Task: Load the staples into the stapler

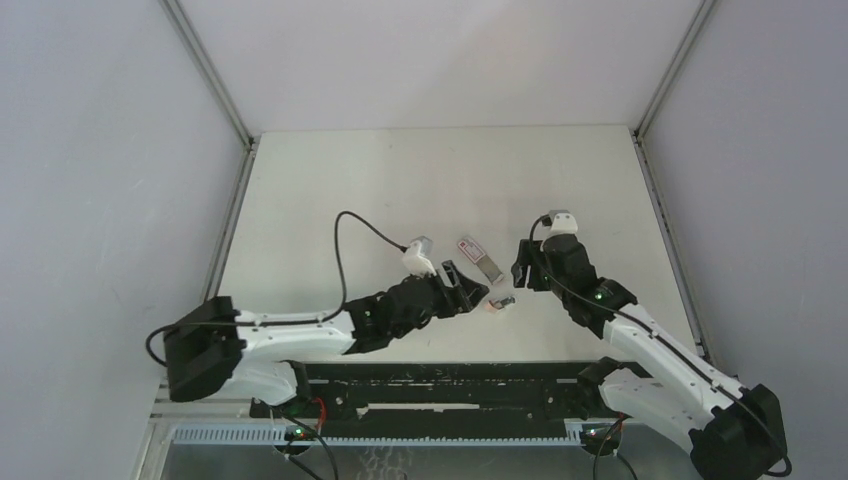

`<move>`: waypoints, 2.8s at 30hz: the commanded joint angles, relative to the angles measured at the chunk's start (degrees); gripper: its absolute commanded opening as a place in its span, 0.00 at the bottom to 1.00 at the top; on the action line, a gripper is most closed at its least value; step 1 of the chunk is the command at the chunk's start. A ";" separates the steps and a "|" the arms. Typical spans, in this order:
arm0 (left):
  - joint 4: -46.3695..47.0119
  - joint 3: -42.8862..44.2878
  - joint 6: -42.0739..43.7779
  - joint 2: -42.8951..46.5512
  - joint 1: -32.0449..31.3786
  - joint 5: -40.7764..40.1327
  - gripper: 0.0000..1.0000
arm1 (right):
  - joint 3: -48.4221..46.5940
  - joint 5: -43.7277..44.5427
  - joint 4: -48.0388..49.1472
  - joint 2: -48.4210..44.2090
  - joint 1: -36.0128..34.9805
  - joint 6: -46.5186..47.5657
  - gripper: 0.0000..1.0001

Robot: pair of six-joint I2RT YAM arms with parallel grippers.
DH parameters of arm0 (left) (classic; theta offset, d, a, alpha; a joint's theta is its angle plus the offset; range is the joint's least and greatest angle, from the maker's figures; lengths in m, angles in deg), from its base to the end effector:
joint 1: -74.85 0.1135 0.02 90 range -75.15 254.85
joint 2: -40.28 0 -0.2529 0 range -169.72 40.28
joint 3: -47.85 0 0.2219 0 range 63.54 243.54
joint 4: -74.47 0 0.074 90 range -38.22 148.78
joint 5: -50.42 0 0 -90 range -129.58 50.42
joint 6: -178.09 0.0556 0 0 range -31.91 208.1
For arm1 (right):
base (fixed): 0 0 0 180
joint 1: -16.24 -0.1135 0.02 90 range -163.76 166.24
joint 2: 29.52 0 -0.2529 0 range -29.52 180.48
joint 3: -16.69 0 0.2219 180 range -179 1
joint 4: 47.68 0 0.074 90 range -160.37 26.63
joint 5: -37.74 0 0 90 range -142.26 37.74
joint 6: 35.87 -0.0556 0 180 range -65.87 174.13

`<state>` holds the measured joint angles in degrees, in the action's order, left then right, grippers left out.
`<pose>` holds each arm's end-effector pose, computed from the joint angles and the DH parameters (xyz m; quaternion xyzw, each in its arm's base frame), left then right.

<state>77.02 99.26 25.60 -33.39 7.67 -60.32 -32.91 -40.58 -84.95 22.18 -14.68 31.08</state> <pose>0.1240 -0.2439 0.2296 -0.0706 0.8079 -0.4499 0.3740 0.1639 0.0850 0.2224 -0.0183 0.9001 0.1111 0.4208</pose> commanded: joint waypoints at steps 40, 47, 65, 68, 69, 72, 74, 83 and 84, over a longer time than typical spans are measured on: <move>-13.58 18.27 11.34 -18.63 10.09 18.73 0.00 | 4.68 -3.90 4.36 -6.27 6.22 1.14 0.60; -38.41 30.60 41.41 -16.19 17.98 30.73 0.00 | 5.25 -5.78 5.88 -5.79 6.26 1.25 0.60; -70.17 54.17 74.00 -32.66 23.33 46.77 0.00 | 6.17 -10.00 9.69 -0.70 6.27 1.43 0.58; -72.58 57.38 75.97 -35.24 23.89 46.90 0.03 | 6.21 -10.25 9.98 -0.16 6.24 1.47 0.58; -73.93 58.61 76.54 -36.28 24.05 46.84 0.04 | 6.21 -10.27 10.09 0.07 6.24 1.54 0.58; -78.10 62.48 78.67 -39.71 24.53 46.97 0.05 | 6.22 -10.53 10.31 0.86 6.24 1.58 0.58; -79.80 64.28 79.72 -41.77 24.82 47.01 0.07 | 6.23 -11.05 10.83 1.76 6.19 1.81 0.58; -80.12 67.64 81.28 -45.54 26.02 48.13 0.17 | 3.07 -13.91 11.99 10.56 5.70 3.60 0.46; -80.19 67.90 81.30 -45.86 26.04 47.93 0.19 | 2.38 -13.87 11.73 11.73 5.51 3.96 0.44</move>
<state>-2.06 163.39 104.83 -78.72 33.36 -13.96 -26.82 -53.45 -75.29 31.32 -8.82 32.96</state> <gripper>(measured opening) 0.248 0.468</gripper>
